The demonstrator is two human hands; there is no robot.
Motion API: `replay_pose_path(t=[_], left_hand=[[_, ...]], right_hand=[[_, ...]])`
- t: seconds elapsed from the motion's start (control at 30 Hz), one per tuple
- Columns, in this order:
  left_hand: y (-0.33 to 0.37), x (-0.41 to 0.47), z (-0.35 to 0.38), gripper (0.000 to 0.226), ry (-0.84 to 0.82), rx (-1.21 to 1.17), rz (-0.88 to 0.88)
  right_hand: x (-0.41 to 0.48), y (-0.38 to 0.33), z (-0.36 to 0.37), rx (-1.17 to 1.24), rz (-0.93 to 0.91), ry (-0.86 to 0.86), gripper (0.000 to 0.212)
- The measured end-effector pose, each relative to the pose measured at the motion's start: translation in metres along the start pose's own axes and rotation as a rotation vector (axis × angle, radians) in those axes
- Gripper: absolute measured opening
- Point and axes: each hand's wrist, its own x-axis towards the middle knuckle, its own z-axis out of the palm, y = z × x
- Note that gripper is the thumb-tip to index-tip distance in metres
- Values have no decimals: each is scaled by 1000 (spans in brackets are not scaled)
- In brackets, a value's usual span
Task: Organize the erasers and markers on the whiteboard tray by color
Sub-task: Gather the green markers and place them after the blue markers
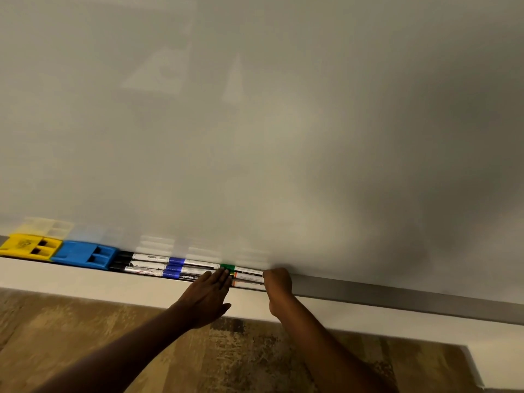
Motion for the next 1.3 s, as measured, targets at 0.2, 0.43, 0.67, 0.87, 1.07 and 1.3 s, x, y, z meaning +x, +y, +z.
replay_pose_path(t=[0.2, 0.43, 0.67, 0.87, 1.07, 1.3], left_hand=[[-1, 1, 0, 74, -36, -11, -1], [-3, 3, -3, 72, -55, -33, -9], [-7, 3, -9, 72, 4, 40, 0], [-5, 0, -16, 73, 19, 68, 12], [-1, -8, -22, 74, 75, 80, 21], [-4, -23, -38, 91, 159, 39, 22]], right_hand=[[-4, -1, 2, 31, -26, 37, 7], [-5, -3, 2, 10, -34, 25, 6], [-14, -8, 2, 15, -60, 33, 9], [-27, -15, 4, -178, -59, 1, 14], [-51, -21, 10, -564, -146, 72, 46], [-90, -12, 15, -532, -378, 280, 64]])
